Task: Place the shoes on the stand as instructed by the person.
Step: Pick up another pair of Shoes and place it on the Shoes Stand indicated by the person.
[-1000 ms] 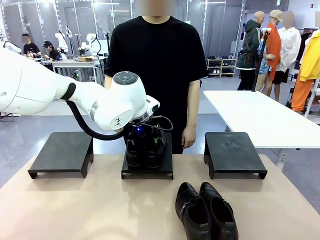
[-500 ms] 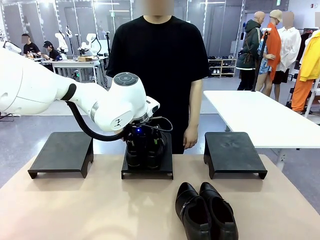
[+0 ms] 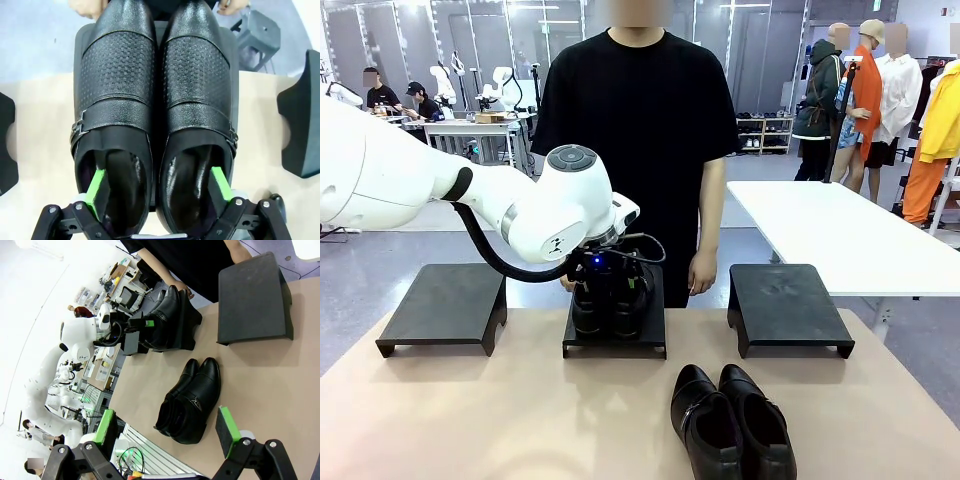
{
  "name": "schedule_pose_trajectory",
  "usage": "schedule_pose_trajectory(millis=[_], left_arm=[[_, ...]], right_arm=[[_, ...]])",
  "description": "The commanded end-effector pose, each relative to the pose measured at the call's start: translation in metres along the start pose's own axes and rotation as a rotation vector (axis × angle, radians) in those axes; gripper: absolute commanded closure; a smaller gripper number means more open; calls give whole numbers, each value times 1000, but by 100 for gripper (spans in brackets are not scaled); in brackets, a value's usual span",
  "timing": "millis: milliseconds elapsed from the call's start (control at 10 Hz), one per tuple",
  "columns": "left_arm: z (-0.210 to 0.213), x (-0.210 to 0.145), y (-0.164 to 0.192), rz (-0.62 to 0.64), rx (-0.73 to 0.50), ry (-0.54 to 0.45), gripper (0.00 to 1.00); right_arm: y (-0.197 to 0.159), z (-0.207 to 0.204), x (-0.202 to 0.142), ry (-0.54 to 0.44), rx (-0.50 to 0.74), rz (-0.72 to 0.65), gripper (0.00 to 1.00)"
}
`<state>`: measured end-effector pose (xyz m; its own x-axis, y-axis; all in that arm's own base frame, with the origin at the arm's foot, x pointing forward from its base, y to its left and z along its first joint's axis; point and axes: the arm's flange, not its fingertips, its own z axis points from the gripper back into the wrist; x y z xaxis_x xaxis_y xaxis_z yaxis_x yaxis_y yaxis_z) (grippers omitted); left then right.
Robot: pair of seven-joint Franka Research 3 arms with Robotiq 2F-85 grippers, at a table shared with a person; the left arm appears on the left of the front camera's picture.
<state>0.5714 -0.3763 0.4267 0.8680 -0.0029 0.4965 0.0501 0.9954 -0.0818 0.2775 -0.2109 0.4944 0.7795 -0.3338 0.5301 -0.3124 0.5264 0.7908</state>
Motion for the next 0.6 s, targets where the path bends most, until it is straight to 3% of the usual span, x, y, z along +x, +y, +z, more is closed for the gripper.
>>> schedule_pose_trajectory(millis=[0, 300, 500], left_arm=[[-2, 0, 0, 2, 1, 2, 0], [16, 11, 3, 1, -28, 35, 0], [54, 18, 34, -31, -156, 67, 0]], right_arm=[[0, 0, 0, -8, 14, 12, 0], [0, 0, 0, -8, 14, 12, 0], [0, 0, 0, -8, 14, 12, 0]])
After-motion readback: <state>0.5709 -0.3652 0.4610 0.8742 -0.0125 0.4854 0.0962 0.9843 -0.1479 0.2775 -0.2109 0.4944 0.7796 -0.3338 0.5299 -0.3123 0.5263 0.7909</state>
